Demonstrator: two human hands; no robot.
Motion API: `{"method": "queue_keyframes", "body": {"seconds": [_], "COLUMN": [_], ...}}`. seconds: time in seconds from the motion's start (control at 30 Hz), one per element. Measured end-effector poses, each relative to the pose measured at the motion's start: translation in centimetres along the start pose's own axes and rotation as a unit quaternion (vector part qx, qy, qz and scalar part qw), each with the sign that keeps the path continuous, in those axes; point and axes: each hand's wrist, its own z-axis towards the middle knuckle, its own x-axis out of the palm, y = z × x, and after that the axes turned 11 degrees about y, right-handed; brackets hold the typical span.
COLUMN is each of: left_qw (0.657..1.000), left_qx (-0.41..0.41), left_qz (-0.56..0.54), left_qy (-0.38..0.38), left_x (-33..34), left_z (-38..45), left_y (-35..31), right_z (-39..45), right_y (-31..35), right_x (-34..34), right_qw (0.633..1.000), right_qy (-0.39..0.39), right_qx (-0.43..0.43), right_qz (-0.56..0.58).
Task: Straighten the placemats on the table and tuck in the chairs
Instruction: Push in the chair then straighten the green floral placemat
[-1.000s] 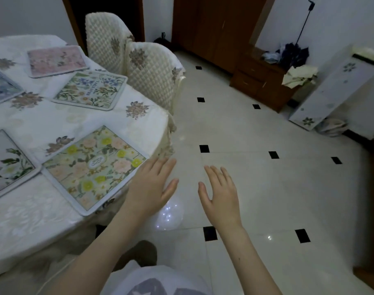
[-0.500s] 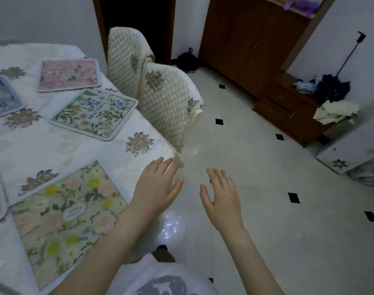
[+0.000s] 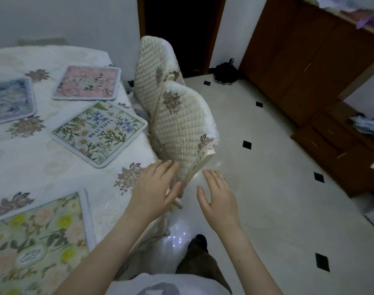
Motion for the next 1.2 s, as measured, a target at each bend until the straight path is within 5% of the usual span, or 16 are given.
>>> {"method": "queue_keyframes", "body": {"seconds": [0.27,0.63,1.2], "left_qw": [0.983,0.916,0.908], "left_qx": [-0.175,-0.388,-0.408], "left_qz": [-0.012,-0.016,-0.032], "left_qy": [-0.055,-0.1,-0.095], "left_x": [-0.2,-0.5,0.2], "left_z": [6.9,7.3,10.0], "left_y": [-2.7,-0.6,14.8], "right_z": [11.7,22.0,33.7], "right_y": [-4.6,-1.7,7.0], "right_x": [-3.1,-1.0,8.9], "right_qw": [0.981,0.907,0.87], "right_qy": [0.109,0.227,0.299], "right_qx": [-0.161,-0.353,-0.39], "right_qz": [0.01,0.003,-0.041]}}
